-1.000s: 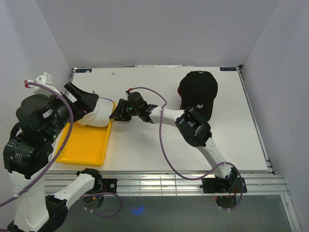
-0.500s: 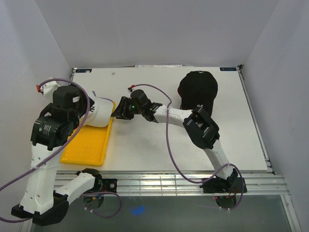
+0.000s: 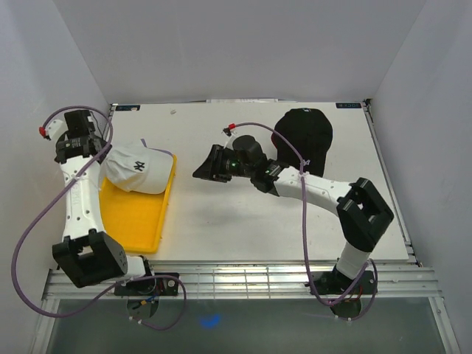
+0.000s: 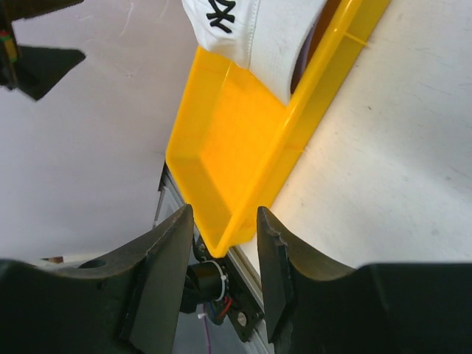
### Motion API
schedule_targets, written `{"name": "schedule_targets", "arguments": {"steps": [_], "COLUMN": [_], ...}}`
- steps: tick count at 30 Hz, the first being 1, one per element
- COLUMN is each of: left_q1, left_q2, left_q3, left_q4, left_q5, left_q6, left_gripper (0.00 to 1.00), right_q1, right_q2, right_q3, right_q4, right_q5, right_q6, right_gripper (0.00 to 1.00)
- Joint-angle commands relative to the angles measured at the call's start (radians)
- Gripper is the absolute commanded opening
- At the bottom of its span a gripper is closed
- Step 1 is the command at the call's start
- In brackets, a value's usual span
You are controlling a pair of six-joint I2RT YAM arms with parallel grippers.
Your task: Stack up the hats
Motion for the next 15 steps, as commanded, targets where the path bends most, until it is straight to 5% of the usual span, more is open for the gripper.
{"name": "schedule_targets", "arguments": {"steps": [1,15], "left_q1": [0.143,0.239], "left_q2": [0.056,0.208], "left_q3": [0.017,-0.052], "left_q4": [0.127,0.304], "left_q5": [0.278,0.541], "left_q6": [0.043,0.083], "left_gripper": [0.78,0.8], "right_q1": [-0.016,-0.031], "right_q2": [-0.124,-0.398], "right_q3": [-0.069,-0.198], "right_q4": [0.008,-0.073], "right_q5": [0.007,-0.011], "right_q6": [-0.065,-0.183], "right_gripper": [0.46,0.49]}}
